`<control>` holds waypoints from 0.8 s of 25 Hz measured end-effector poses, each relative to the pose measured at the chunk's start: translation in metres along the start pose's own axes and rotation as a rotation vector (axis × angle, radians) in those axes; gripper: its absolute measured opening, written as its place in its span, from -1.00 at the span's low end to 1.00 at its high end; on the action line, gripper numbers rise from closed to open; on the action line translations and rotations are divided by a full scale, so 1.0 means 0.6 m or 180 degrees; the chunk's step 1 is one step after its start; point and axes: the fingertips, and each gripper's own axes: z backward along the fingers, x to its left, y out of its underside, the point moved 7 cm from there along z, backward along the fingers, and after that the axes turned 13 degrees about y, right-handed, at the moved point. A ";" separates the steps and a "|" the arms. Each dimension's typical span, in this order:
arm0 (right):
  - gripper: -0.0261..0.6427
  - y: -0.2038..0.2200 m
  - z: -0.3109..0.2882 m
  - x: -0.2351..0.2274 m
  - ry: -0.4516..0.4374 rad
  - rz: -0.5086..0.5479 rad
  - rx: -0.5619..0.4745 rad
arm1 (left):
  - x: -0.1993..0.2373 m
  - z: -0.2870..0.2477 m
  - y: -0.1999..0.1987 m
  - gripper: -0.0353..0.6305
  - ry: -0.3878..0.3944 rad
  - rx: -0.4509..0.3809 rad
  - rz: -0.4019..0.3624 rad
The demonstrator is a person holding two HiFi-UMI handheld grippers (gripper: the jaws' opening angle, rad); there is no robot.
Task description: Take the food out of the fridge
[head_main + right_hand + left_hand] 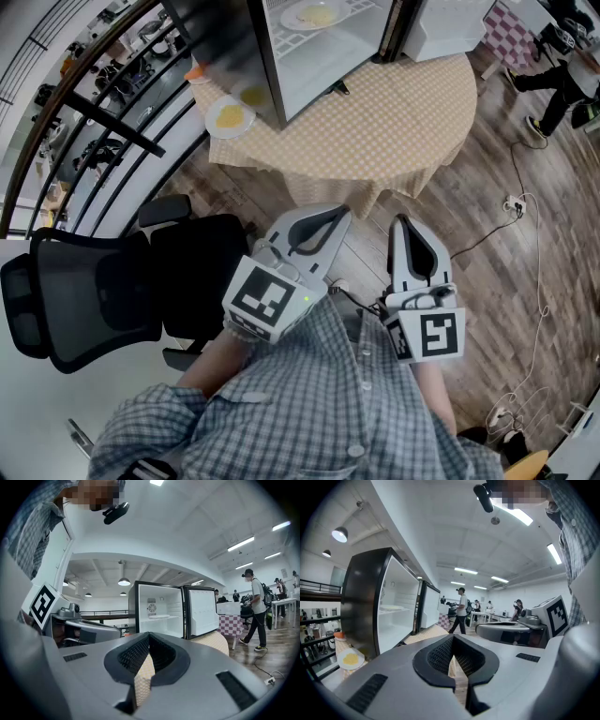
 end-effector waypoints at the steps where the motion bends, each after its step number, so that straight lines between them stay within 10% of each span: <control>1: -0.89 0.000 0.000 -0.001 0.0000 -0.0004 -0.0001 | -0.002 -0.001 0.002 -0.88 0.0003 0.0009 -0.0002; 20: -0.89 0.009 0.028 -0.072 0.0129 -0.0096 0.0014 | -0.036 -0.035 -0.002 -0.88 -0.0121 0.0045 -0.0016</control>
